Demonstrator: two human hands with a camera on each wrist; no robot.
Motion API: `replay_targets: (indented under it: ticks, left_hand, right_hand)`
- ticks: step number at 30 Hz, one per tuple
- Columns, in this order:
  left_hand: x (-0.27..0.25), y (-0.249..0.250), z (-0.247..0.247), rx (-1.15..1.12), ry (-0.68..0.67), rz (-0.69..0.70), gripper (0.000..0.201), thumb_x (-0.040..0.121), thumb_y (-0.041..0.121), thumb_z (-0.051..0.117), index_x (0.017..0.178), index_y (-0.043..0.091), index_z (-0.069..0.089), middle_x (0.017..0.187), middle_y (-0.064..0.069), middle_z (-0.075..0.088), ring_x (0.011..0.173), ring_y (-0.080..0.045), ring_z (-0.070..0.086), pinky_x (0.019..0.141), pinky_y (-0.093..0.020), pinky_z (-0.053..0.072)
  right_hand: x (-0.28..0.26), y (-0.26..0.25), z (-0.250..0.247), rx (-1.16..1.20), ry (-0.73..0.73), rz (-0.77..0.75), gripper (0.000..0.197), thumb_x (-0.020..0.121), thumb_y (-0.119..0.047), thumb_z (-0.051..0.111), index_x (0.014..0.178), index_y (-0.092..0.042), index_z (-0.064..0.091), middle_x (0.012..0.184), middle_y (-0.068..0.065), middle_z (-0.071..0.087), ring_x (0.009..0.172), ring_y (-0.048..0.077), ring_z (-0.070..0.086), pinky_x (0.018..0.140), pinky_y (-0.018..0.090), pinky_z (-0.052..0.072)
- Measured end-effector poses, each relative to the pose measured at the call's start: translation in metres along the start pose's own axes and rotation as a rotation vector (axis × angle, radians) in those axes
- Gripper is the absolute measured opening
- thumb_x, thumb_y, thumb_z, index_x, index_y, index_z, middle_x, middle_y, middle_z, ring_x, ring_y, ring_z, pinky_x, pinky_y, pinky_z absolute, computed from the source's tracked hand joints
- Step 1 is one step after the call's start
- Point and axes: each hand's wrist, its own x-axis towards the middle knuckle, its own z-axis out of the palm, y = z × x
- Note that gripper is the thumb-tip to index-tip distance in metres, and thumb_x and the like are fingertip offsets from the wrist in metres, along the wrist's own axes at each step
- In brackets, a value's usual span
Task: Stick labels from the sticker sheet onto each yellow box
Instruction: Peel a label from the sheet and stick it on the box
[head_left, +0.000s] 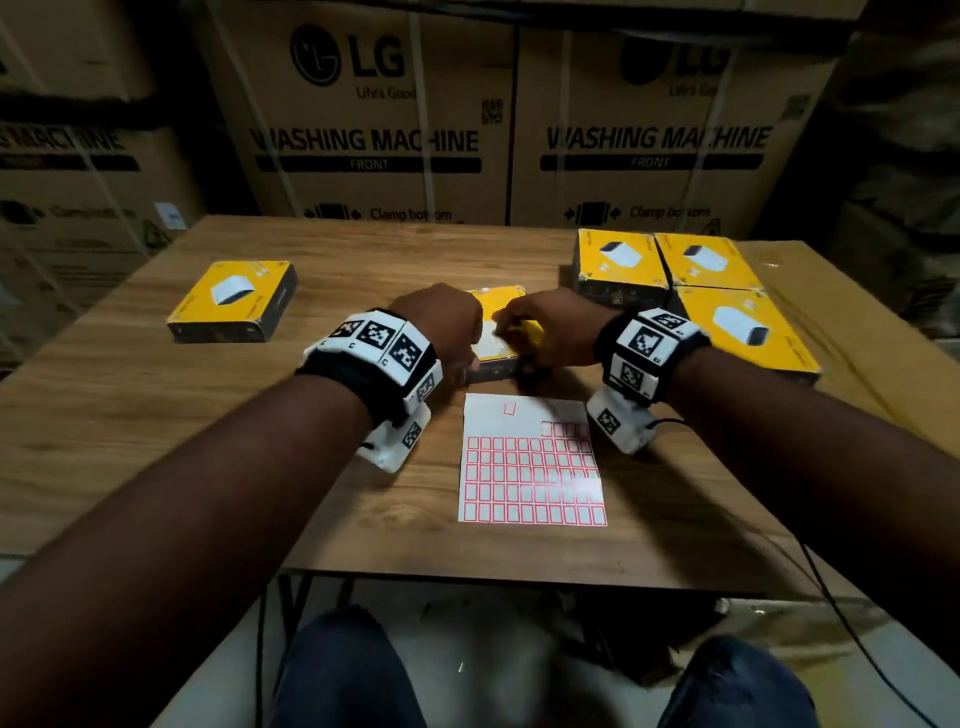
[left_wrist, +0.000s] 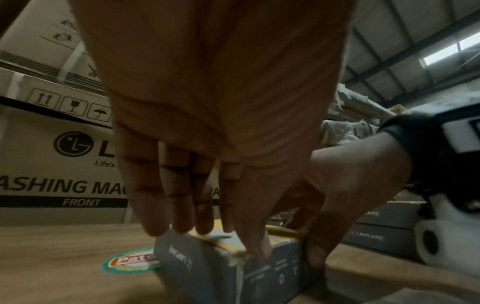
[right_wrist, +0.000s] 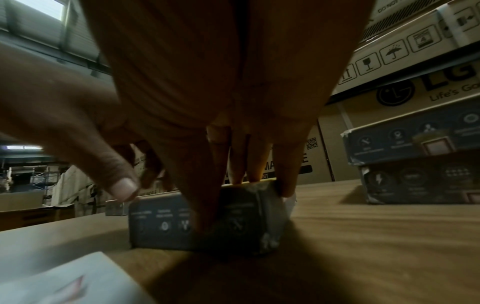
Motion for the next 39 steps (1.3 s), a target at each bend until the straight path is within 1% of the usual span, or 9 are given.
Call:
replay_targets:
  ticks: [4, 8, 13, 19, 22, 27, 31, 34, 39]
  left_hand:
    - [0.004, 0.002, 0.002, -0.011, -0.001, 0.002, 0.050, 0.074, 0.034, 0.082, 0.119, 0.025, 0.063, 0.126, -0.004, 0.059, 0.115, -0.024, 0.056, 0.095, -0.037, 0.049]
    - [0.004, 0.000, 0.001, 0.002, 0.004, -0.006, 0.050, 0.075, 0.030, 0.081, 0.121, 0.024, 0.062, 0.127, -0.004, 0.058, 0.116, -0.024, 0.056, 0.095, -0.037, 0.048]
    - [0.000, 0.000, 0.003, 0.024, 0.012, -0.019, 0.044, 0.077, 0.032, 0.079, 0.117, 0.026, 0.062, 0.123, -0.003, 0.058, 0.112, -0.024, 0.056, 0.091, -0.037, 0.050]
    - [-0.017, 0.014, 0.002, 0.040, 0.001, 0.062, 0.008, 0.077, 0.033, 0.074, 0.081, 0.031, 0.068, 0.094, 0.006, 0.069, 0.093, -0.019, 0.063, 0.070, -0.027, 0.045]
    - [-0.022, 0.021, 0.012, 0.070, -0.107, 0.073, 0.017, 0.079, 0.039, 0.073, 0.086, 0.023, 0.070, 0.090, 0.000, 0.070, 0.090, -0.023, 0.066, 0.074, -0.030, 0.052]
    - [-0.019, 0.021, 0.027, 0.056, -0.208, 0.046, 0.038, 0.077, 0.043, 0.077, 0.098, 0.013, 0.071, 0.096, -0.006, 0.071, 0.093, -0.024, 0.066, 0.071, -0.027, 0.047]
    - [-0.018, 0.021, 0.027, 0.049, -0.225, 0.047, 0.039, 0.077, 0.043, 0.078, 0.099, 0.011, 0.069, 0.096, -0.007, 0.070, 0.093, -0.024, 0.066, 0.071, -0.028, 0.047]
    - [-0.019, 0.023, 0.028, 0.057, -0.214, 0.053, 0.039, 0.079, 0.041, 0.077, 0.100, 0.009, 0.069, 0.096, -0.008, 0.070, 0.093, -0.024, 0.066, 0.069, -0.027, 0.044]
    - [-0.019, 0.020, 0.027, 0.041, -0.220, 0.053, 0.033, 0.078, 0.039, 0.077, 0.096, 0.012, 0.073, 0.092, -0.006, 0.072, 0.090, -0.023, 0.068, 0.073, -0.028, 0.051]
  right_hand:
    - [-0.006, 0.001, -0.001, 0.020, 0.027, -0.021, 0.040, 0.077, -0.024, 0.079, 0.114, -0.017, 0.067, 0.116, 0.000, 0.067, 0.106, 0.019, 0.060, 0.089, 0.032, 0.049]
    - [-0.016, -0.002, -0.001, -0.021, 0.005, -0.052, 0.022, 0.082, -0.029, 0.074, 0.102, -0.018, 0.071, 0.101, -0.001, 0.068, 0.088, 0.012, 0.060, 0.072, 0.024, 0.043]
    - [-0.025, -0.012, 0.012, -0.051, -0.156, -0.083, 0.033, 0.079, -0.048, 0.073, 0.103, -0.024, 0.073, 0.101, -0.004, 0.071, 0.090, 0.014, 0.063, 0.083, 0.031, 0.051]
    - [-0.023, -0.017, 0.021, -0.020, -0.170, -0.102, 0.025, 0.079, -0.034, 0.077, 0.101, -0.022, 0.074, 0.101, -0.005, 0.073, 0.092, 0.013, 0.066, 0.082, 0.025, 0.049]
    - [-0.023, -0.019, 0.023, -0.039, -0.123, -0.111, 0.023, 0.079, -0.031, 0.077, 0.099, -0.019, 0.073, 0.098, -0.001, 0.073, 0.090, 0.018, 0.066, 0.078, 0.026, 0.047]
    - [-0.026, -0.019, 0.023, -0.090, -0.063, -0.110, 0.026, 0.081, -0.034, 0.074, 0.099, -0.016, 0.072, 0.097, 0.006, 0.071, 0.087, 0.026, 0.064, 0.070, 0.027, 0.044]
    - [-0.029, -0.018, 0.020, -0.063, -0.044, -0.111, 0.022, 0.079, -0.035, 0.075, 0.094, -0.019, 0.071, 0.087, -0.001, 0.068, 0.073, 0.017, 0.053, 0.064, 0.023, 0.034]
    - [-0.029, -0.017, 0.016, -0.050, -0.035, -0.124, 0.012, 0.079, -0.024, 0.073, 0.091, -0.021, 0.071, 0.085, -0.003, 0.065, 0.074, 0.017, 0.055, 0.060, 0.024, 0.035]
    - [-0.030, -0.014, 0.006, -0.003, -0.016, -0.129, 0.011, 0.080, -0.023, 0.073, 0.090, -0.020, 0.071, 0.092, -0.002, 0.070, 0.082, 0.015, 0.060, 0.072, 0.026, 0.046]
